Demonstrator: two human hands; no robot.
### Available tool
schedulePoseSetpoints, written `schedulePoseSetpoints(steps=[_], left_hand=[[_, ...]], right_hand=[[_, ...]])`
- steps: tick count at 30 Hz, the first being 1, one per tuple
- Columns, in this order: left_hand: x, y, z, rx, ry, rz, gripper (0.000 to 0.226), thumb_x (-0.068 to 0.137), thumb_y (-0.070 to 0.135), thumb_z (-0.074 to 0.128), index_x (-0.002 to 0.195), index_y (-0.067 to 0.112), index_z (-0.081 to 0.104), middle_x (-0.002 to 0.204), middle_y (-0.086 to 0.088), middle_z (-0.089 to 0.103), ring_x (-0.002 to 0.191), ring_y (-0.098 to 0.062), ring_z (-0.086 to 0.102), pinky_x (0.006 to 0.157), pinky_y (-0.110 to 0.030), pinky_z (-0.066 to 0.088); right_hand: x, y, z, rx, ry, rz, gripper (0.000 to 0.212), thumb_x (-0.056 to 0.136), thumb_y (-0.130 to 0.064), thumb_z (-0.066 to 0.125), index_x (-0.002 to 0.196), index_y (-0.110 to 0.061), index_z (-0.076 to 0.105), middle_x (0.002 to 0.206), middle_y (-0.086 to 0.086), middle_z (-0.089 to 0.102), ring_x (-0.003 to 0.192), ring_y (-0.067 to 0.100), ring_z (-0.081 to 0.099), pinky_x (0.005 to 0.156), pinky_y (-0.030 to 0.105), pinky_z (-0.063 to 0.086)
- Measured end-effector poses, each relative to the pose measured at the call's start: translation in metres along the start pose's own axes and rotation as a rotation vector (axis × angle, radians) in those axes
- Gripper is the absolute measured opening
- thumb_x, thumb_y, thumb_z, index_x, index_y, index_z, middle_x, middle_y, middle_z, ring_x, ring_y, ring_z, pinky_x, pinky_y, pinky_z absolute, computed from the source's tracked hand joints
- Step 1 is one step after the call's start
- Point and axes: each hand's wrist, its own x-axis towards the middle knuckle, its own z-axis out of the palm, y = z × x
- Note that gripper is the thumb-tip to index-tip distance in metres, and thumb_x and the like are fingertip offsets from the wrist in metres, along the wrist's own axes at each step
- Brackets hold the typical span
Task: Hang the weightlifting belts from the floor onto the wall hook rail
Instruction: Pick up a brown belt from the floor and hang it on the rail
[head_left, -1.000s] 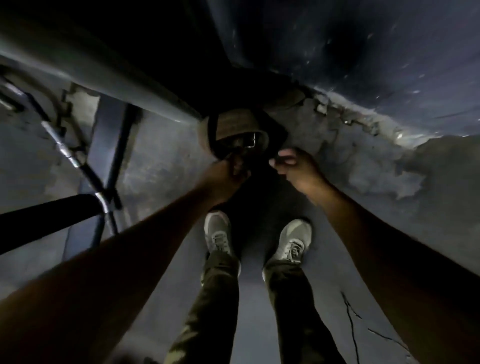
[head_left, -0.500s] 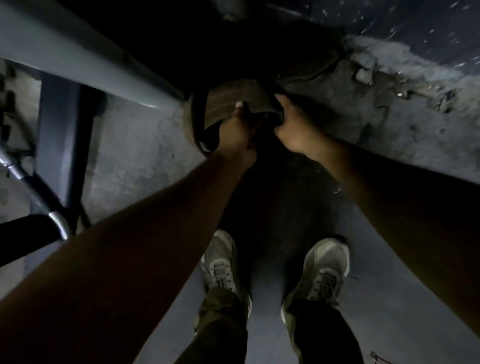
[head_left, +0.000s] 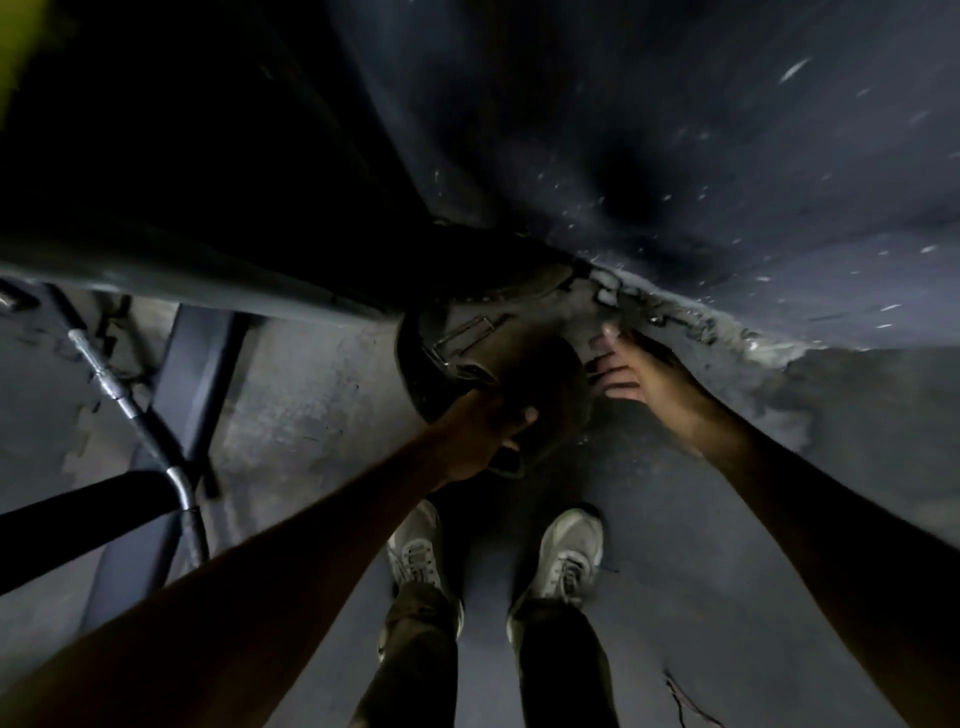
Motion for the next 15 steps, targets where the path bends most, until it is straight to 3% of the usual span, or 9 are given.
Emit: schedulePoseSetpoints(steps=[2, 4, 6, 7, 9, 11, 13, 15], left_hand=[[-0.027, 0.026, 0.012, 0.102, -0.027, 0.047, 0.017, 0.102, 0.011, 0.059, 0.118, 0.018, 0.063, 0.112, -0.006, 0.069, 0.108, -0.026, 0.067, 0.093, -0.046, 0.058], [-0.061, 0.060, 0.027, 0.216, -0.104, 0.033, 0.016, 0.102, 0.015, 0.060, 0.117, 0.012, 0.067, 0.109, -0.010, 0.070, 0.100, -0.026, 0.068, 0.083, -0.040, 0.058], [-0.095, 0.090, 0.036, 0.554, -0.164, 0.066, 0.025, 0.102, 0.030, 0.061, 0.110, 0.009, 0.072, 0.106, -0.014, 0.075, 0.099, -0.028, 0.071, 0.087, -0.037, 0.057], [-0.111, 0.104, 0.041, 0.733, -0.185, 0.094, 0.030, 0.102, 0.035, 0.060, 0.106, 0.009, 0.073, 0.104, -0.014, 0.076, 0.100, -0.029, 0.071, 0.088, -0.034, 0.054], [-0.134, 0.121, 0.051, 0.863, -0.174, 0.149, 0.034, 0.101, 0.039, 0.060, 0.106, 0.008, 0.074, 0.104, -0.013, 0.077, 0.103, -0.026, 0.070, 0.087, -0.030, 0.049], [-0.179, 0.147, 0.066, 0.774, -0.152, 0.174, 0.031, 0.100, 0.035, 0.063, 0.103, 0.007, 0.074, 0.098, -0.009, 0.077, 0.090, -0.009, 0.069, 0.076, -0.021, 0.048], [-0.224, 0.170, 0.082, 0.618, -0.146, 0.174, 0.023, 0.099, 0.028, 0.068, 0.102, 0.006, 0.076, 0.086, 0.001, 0.069, 0.067, 0.012, 0.057, 0.066, -0.006, 0.041], [-0.262, 0.185, 0.093, 0.324, -0.134, 0.109, 0.017, 0.091, 0.022, 0.074, 0.097, 0.006, 0.076, 0.084, 0.004, 0.065, 0.065, 0.012, 0.056, 0.073, -0.007, 0.043]], right_hand=[[-0.011, -0.031, -0.010, 0.043, -0.055, 0.110, 0.064, 0.092, -0.077, 0.047, 0.121, -0.023, 0.066, 0.135, 0.013, 0.066, 0.118, 0.025, 0.066, 0.100, 0.041, 0.052], [-0.031, -0.065, -0.018, 0.074, -0.137, 0.174, 0.082, 0.082, -0.084, 0.056, 0.141, -0.027, 0.058, 0.154, 0.002, 0.053, 0.142, 0.023, 0.048, 0.119, 0.051, 0.037], [-0.057, -0.094, -0.022, 0.106, -0.170, 0.163, 0.072, 0.085, -0.069, 0.068, 0.146, -0.032, 0.057, 0.151, -0.003, 0.057, 0.143, 0.020, 0.048, 0.122, 0.050, 0.035], [-0.069, -0.104, -0.021, 0.107, -0.159, 0.169, 0.065, 0.087, -0.058, 0.075, 0.142, -0.027, 0.061, 0.143, 0.001, 0.065, 0.136, 0.022, 0.057, 0.119, 0.049, 0.041], [-0.092, -0.117, -0.018, 0.101, -0.116, 0.145, 0.063, 0.088, -0.035, 0.081, 0.143, -0.014, 0.059, 0.133, 0.010, 0.072, 0.124, 0.027, 0.067, 0.114, 0.049, 0.048], [-0.144, -0.136, -0.019, 0.149, -0.046, 0.044, 0.058, 0.091, -0.026, 0.078, 0.143, -0.010, 0.058, 0.133, 0.014, 0.071, 0.122, 0.030, 0.068, 0.111, 0.051, 0.050], [-0.206, -0.158, -0.021, 0.231, 0.003, -0.085, 0.039, 0.096, -0.018, 0.072, 0.133, -0.007, 0.066, 0.127, 0.016, 0.073, 0.121, 0.033, 0.069, 0.111, 0.053, 0.050], [-0.265, -0.170, -0.023, 0.253, 0.055, -0.203, 0.036, 0.094, -0.015, 0.072, 0.129, -0.005, 0.069, 0.125, 0.017, 0.075, 0.120, 0.034, 0.069, 0.112, 0.054, 0.049]])
